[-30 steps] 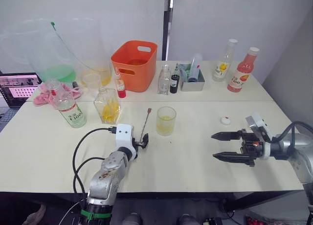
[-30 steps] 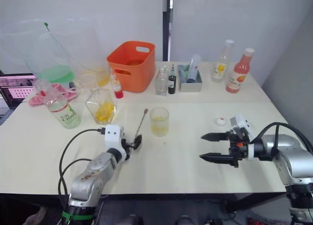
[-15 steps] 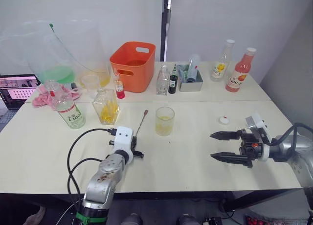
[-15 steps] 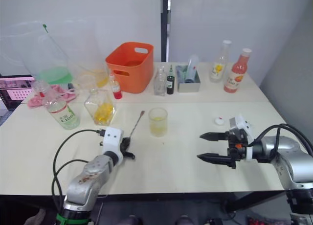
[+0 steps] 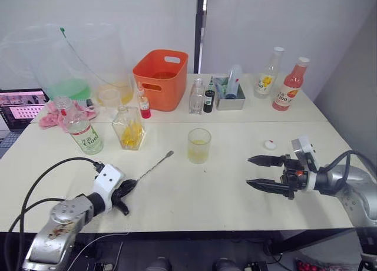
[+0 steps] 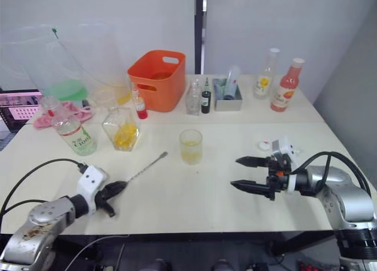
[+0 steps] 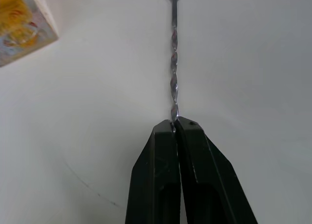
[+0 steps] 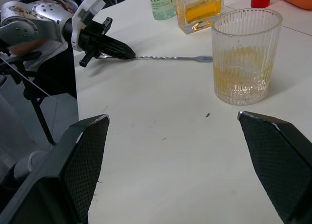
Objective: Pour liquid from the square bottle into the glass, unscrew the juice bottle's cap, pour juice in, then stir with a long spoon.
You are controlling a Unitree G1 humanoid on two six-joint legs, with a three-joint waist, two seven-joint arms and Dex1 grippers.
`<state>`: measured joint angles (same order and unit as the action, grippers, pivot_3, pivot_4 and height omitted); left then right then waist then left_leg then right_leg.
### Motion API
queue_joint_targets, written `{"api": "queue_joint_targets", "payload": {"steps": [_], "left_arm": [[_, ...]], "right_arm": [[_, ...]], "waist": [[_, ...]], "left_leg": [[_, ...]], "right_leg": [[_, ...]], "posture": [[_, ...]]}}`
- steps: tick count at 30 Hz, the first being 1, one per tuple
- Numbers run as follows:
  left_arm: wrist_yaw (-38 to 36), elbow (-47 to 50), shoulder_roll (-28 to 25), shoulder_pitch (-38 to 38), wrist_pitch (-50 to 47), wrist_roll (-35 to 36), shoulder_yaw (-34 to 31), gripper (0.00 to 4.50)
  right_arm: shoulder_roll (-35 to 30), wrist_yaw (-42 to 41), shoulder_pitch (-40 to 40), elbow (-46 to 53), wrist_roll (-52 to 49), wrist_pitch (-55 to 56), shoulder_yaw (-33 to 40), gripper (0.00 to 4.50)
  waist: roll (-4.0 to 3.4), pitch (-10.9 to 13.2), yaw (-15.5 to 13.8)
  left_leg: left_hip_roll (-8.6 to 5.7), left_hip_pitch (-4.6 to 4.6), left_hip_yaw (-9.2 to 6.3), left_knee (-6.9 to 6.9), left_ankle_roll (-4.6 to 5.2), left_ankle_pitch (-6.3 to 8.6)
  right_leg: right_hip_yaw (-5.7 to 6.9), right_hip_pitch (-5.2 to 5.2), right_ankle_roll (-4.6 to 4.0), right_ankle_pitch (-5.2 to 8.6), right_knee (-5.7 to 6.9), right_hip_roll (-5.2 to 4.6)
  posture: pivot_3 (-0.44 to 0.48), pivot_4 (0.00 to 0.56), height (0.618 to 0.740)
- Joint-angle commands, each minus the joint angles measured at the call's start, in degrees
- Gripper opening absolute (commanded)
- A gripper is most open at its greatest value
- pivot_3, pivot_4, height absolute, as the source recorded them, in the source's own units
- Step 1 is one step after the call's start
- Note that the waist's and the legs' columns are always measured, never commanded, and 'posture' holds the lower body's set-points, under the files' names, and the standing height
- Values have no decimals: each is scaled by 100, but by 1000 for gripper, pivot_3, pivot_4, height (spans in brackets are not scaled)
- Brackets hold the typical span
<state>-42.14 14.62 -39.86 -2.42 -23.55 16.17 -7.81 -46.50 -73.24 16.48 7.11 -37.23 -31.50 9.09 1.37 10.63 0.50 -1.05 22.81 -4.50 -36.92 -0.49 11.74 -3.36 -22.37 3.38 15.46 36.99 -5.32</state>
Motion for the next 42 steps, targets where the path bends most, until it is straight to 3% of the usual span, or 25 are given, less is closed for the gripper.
{"api": "queue_joint_targets", "payload": {"steps": [1, 4, 5, 11, 15, 19, 23, 31, 34, 37, 42], "left_arm": [[-531, -640, -191, 34, 470, -32, 53, 21], [-756, -981, -286, 117, 511, 66, -51, 21], [-813, -974, -338, 129, 501, 90, -79, 617], [-1081, -624, -583, 247, 56, 355, -28, 2548], [-1162, -619, -755, 709, -523, 378, 184, 2548], [-1355, -662, -1267, 959, -703, -184, 814, 2548], [-1364, -582, -1261, 929, -1112, -208, 1192, 2548], [-1293, -739, -1218, 925, -1076, -319, 1163, 27], [-1267, -801, -1264, 1060, -1039, -303, 953, 6], [-1186, -675, -1266, 1242, -1260, -59, 535, 6], [-1009, -189, -1129, 1287, -1254, 336, -79, 6]], "right_arm": [[68, 186, -96, 250, -170, -14, 186, 4500], [108, 299, -174, 365, -245, -68, 268, 4500], [111, 327, -205, 409, -261, -86, 288, 4500], [159, 530, -342, 567, -360, -150, 361, 4500], [245, 684, -421, 649, -365, -92, 334, 4500], [353, 841, -518, 734, -379, -41, 398, 4500], [408, 930, -688, 814, -315, 31, 432, 4500], [297, 930, -748, 848, -464, -237, 406, 4500], [288, 1038, -682, 768, -373, -190, 425, 4500], [497, 1706, -425, 409, 67, 93, 462, 4500], [553, 1879, -56, 632, -395, -542, 438, 4500]], "waist": [[-1, 0, 3], [-10, -6, 20], [-9, -6, 29], [-9, -5, 55], [-8, -5, 30], [-8, -4, 32], [-21, -12, 34], [-68, -41, 48], [-68, -41, 51], [-64, -38, 73], [-54, -32, 61]], "left_leg": [[0, 0, 0, 0, 0, 0], [3, -4, 0, 4, 0, 0], [3, -5, 1, 4, 0, 0], [9, -7, 0, 6, 0, 0], [6, -6, 0, 5, 0, 0], [4, -3, -1, 4, 0, 0], [4, -8, 1, 9, 1, 1], [4, -23, 7, 10, 2, 1], [4, -23, 8, 10, 2, 1], [5, -23, 9, 10, 2, 1], [7, 7, 3, 10, 2, 1]], "right_leg": [[0, 0, 0, 0, 0, 0], [0, 1, -1, 0, 2, 2], [-1, 0, 0, 0, 3, 1], [-1, -2, -1, 0, 7, 7], [-1, -2, -1, 0, 8, 6], [1, -1, 0, 0, 7, 6], [-1, -1, 0, 0, 8, 4], [-8, 10, 2, 2, 7, 5], [-9, 10, 2, 2, 7, 5], [-9, 8, 2, 1, 8, 7], [-9, -24, 0, 0, 12, 9]], "posture": [[0, 150, 740], [0, 150, 740], [0, 150, 740], [0, 150, 740], [0, 150, 740], [0, 150, 740], [0, 150, 740], [0, 150, 740], [0, 150, 740], [0, 150, 740], [0, 150, 740]]}}
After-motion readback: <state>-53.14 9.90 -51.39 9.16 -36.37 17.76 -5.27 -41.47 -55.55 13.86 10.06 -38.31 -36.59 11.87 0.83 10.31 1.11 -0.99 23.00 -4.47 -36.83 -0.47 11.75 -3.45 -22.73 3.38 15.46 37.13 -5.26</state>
